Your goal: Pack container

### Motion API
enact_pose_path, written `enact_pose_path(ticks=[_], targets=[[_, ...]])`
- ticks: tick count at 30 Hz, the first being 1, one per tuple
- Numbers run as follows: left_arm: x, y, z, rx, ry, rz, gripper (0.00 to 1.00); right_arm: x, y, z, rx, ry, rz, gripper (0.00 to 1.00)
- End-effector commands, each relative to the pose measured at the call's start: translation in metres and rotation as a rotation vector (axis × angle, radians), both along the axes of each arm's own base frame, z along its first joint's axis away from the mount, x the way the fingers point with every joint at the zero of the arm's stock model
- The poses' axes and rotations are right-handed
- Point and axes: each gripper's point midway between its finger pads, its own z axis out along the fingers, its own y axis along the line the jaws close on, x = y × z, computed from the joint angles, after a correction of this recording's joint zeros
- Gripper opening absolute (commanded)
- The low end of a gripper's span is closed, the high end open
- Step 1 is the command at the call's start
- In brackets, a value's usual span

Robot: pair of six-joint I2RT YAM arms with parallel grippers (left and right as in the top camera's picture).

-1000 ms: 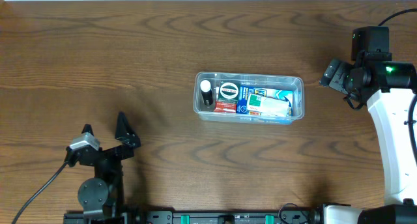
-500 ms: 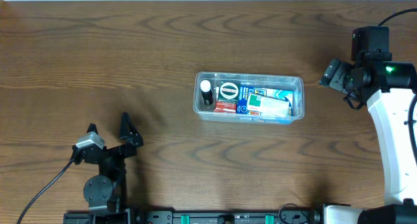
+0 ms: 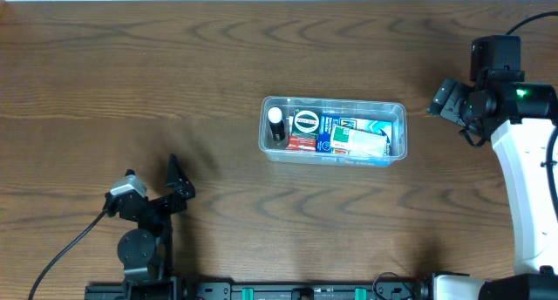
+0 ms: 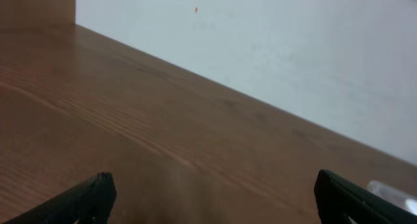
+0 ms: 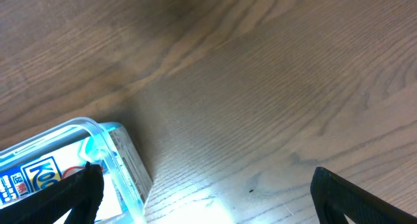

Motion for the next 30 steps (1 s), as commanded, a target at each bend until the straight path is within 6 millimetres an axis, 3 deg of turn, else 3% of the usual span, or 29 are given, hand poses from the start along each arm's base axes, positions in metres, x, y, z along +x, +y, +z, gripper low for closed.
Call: enact_pose_path(ticks=[1, 30], targets=[[-0.0023, 0.0000, -0.0182, 0.067, 0.080, -0.010, 0.98, 0.0007, -0.0036, 0.0069, -0.007, -0.019, -0.010, 0.99], [-0.0021, -0.0007, -0.0188, 0.087, 0.086, -0.017, 0.98, 0.0007, -0.0036, 0.0069, -0.007, -0.019, -0.010, 0.99]])
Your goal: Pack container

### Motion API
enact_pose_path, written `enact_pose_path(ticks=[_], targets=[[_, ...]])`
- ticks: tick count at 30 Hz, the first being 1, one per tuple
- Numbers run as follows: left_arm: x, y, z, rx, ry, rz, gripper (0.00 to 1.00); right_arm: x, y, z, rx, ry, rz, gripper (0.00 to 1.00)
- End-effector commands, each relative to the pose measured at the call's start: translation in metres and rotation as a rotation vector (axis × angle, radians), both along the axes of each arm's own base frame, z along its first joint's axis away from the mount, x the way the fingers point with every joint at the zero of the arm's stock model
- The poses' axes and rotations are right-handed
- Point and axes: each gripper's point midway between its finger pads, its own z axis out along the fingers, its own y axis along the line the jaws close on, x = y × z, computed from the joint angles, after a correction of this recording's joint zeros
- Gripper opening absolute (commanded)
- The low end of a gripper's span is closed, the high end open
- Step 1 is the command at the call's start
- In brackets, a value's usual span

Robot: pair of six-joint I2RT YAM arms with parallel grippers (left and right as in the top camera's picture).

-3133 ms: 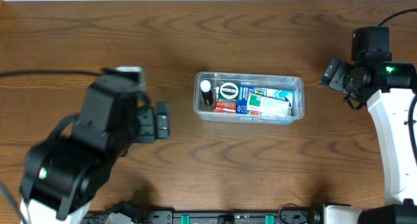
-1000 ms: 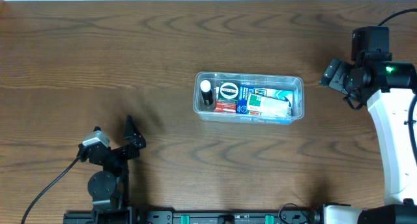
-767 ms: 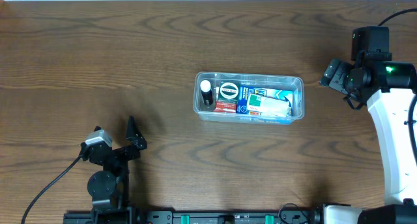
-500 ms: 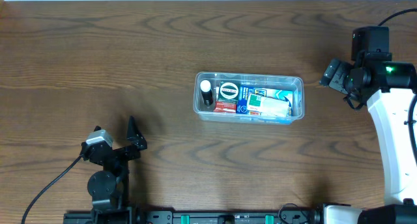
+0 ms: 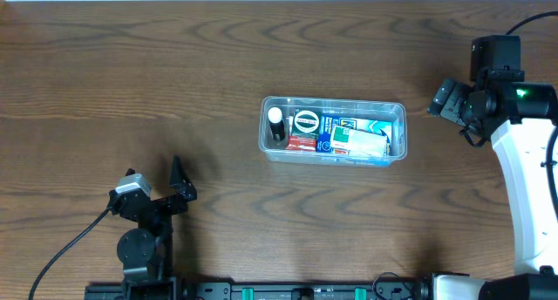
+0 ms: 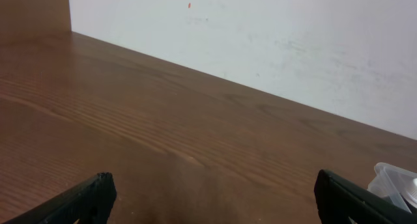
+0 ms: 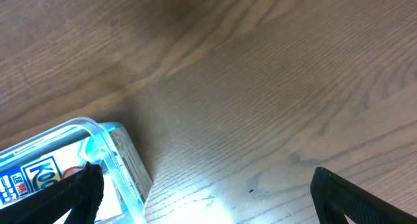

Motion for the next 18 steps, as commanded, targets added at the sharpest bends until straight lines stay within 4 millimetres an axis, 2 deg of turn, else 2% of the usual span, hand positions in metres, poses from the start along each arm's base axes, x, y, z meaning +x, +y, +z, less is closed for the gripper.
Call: enact_pose_path(ticks=[1, 6, 13, 18], targets=[[-0.001, 0.002, -0.018, 0.009, 0.057, 0.011, 0.98, 0.001, -0.004, 0.007, -0.007, -0.019, -0.010, 0.99], [-0.001, 0.002, -0.018, 0.009, 0.057, 0.008, 0.98, 0.001, -0.004, 0.007, -0.007, -0.019, -0.010, 0.99], [0.001, -0.026, -0.018, 0.012, 0.057, -0.105, 0.98, 0.001, -0.004, 0.007, -0.007, -0.019, -0.010, 0.99], [0.001, -0.030, -0.018, 0.012, 0.056, -0.121, 0.98, 0.001, -0.004, 0.007, -0.007, -0.019, -0.010, 0.99]])
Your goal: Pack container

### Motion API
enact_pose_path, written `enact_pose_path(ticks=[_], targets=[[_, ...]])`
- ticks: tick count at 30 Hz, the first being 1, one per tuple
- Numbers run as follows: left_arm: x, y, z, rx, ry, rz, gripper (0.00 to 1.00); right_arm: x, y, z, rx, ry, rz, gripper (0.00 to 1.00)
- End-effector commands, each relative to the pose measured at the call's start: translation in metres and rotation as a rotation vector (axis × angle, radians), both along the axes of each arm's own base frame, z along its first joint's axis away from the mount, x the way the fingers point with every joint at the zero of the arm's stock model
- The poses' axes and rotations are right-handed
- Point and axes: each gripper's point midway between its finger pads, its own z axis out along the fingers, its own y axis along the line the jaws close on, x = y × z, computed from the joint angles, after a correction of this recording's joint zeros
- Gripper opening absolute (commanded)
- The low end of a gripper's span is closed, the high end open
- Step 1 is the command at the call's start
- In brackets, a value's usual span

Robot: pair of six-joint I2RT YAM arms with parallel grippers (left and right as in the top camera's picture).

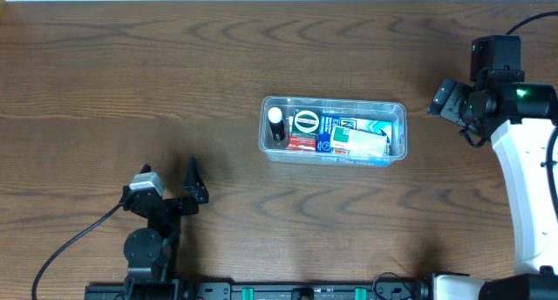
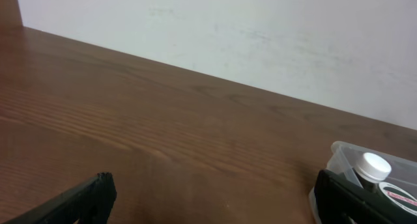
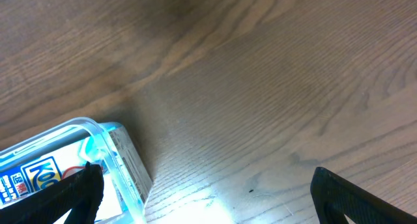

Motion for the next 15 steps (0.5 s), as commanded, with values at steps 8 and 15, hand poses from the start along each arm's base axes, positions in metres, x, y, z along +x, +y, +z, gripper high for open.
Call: enact_pose_path(ticks=[8, 15], targets=[[-0.001, 0.000, -0.018, 0.016, 0.055, 0.002, 0.98, -0.005, -0.003, 0.024, -0.009, -0.074, -0.009, 0.99], [-0.001, 0.000, -0.018, 0.016, 0.055, 0.002, 0.98, -0.031, -0.002, 0.083, -0.017, -0.268, -0.010, 0.99]])
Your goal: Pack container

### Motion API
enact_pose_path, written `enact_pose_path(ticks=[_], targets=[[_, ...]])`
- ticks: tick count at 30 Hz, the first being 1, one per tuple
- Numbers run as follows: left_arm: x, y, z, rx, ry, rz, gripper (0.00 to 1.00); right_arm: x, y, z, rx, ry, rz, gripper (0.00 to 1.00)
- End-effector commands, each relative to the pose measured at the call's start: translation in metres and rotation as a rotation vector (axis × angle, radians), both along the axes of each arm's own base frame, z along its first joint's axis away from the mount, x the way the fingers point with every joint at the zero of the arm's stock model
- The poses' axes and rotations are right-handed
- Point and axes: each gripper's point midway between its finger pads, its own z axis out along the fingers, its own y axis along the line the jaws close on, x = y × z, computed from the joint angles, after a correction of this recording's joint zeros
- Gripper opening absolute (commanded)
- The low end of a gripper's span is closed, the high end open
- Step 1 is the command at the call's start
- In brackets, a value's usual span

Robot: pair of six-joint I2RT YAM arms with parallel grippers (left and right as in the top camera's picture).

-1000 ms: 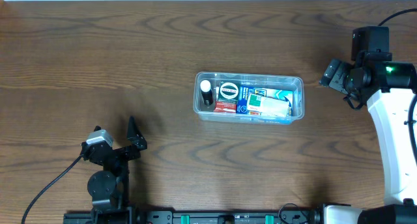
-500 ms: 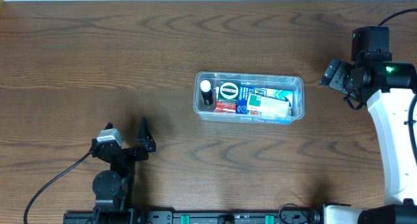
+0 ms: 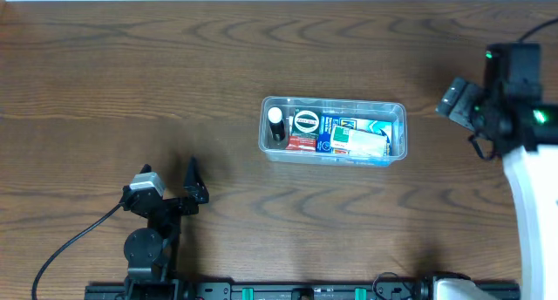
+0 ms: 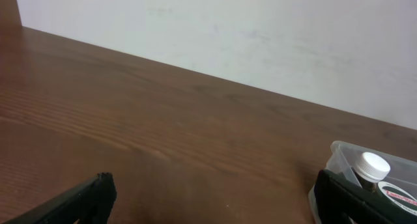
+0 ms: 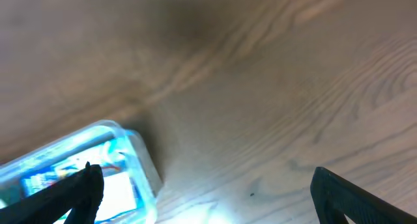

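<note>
A clear plastic container (image 3: pixel 398 108) stands at the table's middle, packed with a white-capped bottle (image 3: pixel 276 117), a round tin (image 3: pixel 306 122) and blue and red packets (image 3: pixel 353 139). Its corner with the bottle shows in the left wrist view (image 4: pixel 365 168) and its end in the right wrist view (image 5: pixel 124 159). My left gripper (image 3: pixel 170 182) is open near the front left, nothing between its fingers. My right gripper (image 3: pixel 462 104) is open over bare wood to the right of the container, holding nothing.
The wooden table (image 3: pixel 131 73) runs to a white wall (image 4: pixel 260 35) at the back. A black cable (image 3: pixel 70 248) trails from the left arm at the front edge.
My right arm has shifted a little to the right and forward, away from the container. The left arm has stayed where it was.
My left gripper stood open at the front left, facing the back wall. It then turned rightward until the container's corner came into its view, and stopped there. The right gripper hung open beside the container throughout and has now drawn slightly away.
</note>
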Motion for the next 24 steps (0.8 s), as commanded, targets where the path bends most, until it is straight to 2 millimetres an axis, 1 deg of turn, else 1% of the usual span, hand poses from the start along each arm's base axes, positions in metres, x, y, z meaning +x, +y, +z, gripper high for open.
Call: enact_pose_path(ticks=[1, 3, 5, 7, 9, 12, 15, 17, 20, 23, 24], targets=[[-0.001, 0.001, -0.018, 0.016, 0.055, 0.004, 0.98, -0.019, -0.002, 0.039, -0.011, -0.131, -0.010, 0.99], [-0.001, 0.001, -0.018, 0.016, 0.056, 0.004, 0.98, -0.033, -0.004, 0.056, -0.027, -0.193, -0.020, 0.99], [-0.001, 0.001, -0.018, 0.016, 0.055, 0.004, 0.98, -0.048, -0.015, 0.071, -0.080, -0.242, -0.064, 0.99], [-0.001, 0.001, -0.018, 0.016, 0.056, 0.004, 0.98, -0.061, -0.015, 0.078, -0.085, -0.282, -0.070, 0.99], [-0.001, 0.001, -0.018, 0.016, 0.056, 0.004, 0.98, -0.074, -0.015, 0.079, -0.086, -0.308, -0.071, 0.99], [-0.001, 0.001, -0.018, 0.016, 0.055, 0.004, 0.98, -0.093, -0.017, 0.063, -0.099, -0.323, -0.083, 0.99], [-0.001, 0.001, -0.018, 0.016, 0.056, 0.004, 0.98, -0.103, -0.018, 0.043, -0.104, -0.366, -0.094, 0.99], [-0.001, 0.001, -0.018, 0.016, 0.055, 0.004, 0.98, -0.107, -0.011, 0.024, -0.062, -0.393, -0.082, 0.99], [-0.001, 0.001, -0.018, 0.016, 0.056, 0.004, 0.98, -0.111, 0.009, -0.010, 0.054, -0.423, -0.042, 0.99], [-0.001, 0.001, -0.018, 0.016, 0.055, 0.004, 0.98, -0.111, 0.024, -0.038, 0.165, -0.446, -0.037, 0.99], [-0.001, 0.001, -0.018, 0.016, 0.055, 0.004, 0.98, -0.110, 0.025, -0.046, 0.192, -0.463, -0.051, 0.99]])
